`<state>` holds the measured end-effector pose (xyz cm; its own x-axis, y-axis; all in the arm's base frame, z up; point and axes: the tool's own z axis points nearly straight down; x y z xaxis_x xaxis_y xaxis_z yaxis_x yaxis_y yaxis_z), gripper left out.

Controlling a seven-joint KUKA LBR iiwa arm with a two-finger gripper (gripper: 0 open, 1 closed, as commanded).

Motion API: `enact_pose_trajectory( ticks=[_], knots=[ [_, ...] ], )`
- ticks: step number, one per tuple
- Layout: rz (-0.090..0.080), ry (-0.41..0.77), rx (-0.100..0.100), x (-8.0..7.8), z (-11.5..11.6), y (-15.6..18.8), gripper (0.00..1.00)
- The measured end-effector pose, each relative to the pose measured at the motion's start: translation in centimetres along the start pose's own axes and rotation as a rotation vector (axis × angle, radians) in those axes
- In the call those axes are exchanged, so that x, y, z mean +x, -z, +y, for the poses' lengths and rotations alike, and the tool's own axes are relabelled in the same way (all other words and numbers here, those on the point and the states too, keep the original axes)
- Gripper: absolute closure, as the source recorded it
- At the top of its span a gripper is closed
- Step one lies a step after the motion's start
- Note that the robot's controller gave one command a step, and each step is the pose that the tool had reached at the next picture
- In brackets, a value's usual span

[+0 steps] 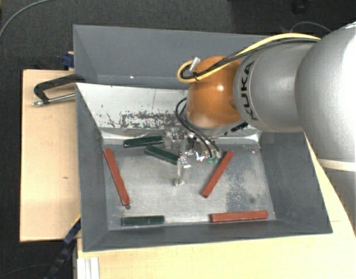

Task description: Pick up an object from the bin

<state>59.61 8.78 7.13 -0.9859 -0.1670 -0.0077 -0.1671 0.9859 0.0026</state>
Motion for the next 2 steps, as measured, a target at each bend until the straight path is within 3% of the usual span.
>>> enact_pose_trajectory(
  ticks=[1, 2],
  knots=[
    [0.001, -0.004, 0.001, 0.0, -0.2, 0.0, 1.0],
    [-0.006, 0.161, 0.002, 3.3, 1.4, 13.3, 1.0]
  ],
)
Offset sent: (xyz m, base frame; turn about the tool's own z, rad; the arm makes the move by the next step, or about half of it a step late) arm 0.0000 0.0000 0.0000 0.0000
